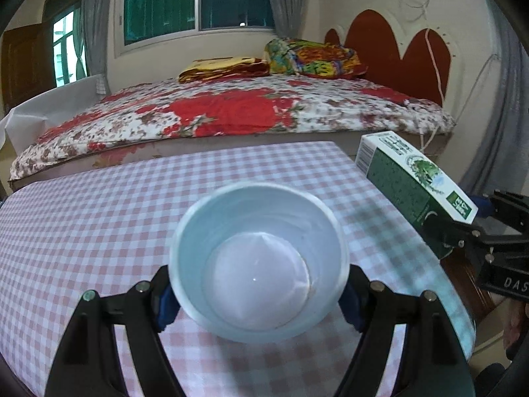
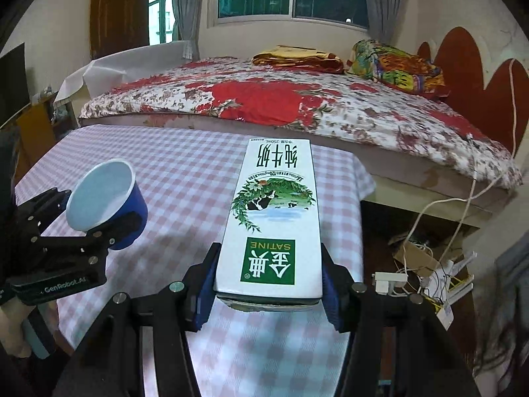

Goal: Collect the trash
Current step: 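Carry paper cup with left tool while right tool carries milk carton over the bin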

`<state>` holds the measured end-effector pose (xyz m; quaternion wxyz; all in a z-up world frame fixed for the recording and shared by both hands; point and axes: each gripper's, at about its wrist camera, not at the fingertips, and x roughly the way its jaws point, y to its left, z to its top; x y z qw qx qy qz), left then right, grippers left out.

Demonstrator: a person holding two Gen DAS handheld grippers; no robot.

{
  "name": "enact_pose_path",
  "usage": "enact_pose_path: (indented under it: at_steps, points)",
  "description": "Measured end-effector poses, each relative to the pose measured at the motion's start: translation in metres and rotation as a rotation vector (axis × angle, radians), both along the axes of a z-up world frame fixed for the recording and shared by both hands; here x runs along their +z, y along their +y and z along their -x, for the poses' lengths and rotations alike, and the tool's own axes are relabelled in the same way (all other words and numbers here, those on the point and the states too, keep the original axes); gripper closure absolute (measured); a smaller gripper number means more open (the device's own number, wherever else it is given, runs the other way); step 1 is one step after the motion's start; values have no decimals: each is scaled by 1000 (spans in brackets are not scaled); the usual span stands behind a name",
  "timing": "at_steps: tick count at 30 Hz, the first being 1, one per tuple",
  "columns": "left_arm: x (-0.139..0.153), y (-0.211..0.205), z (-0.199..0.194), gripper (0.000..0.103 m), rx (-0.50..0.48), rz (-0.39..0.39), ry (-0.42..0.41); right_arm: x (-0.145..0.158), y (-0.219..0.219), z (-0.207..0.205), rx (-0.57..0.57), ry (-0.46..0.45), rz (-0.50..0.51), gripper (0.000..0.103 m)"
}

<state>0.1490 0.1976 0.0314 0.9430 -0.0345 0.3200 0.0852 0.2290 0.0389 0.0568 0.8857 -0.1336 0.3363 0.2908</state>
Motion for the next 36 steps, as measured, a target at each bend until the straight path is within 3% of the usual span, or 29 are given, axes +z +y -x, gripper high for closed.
enact_pose_path:
  at_steps: [12,21,29,36]
  points:
    - [19,-46,30,25,-68,3,-26,16,-75,51,-74,-36,-61,47]
    - [16,-104,29,25,-183,17,-24,13,-146,80,-176,-33,-70,47]
    - [1,-151,23,25,-282,26,17,-2,-205,96,-284,-9,-50,47]
    - [-14,-195,25,25,-386,26,55,-34,-249,110,-372,33,16,47]
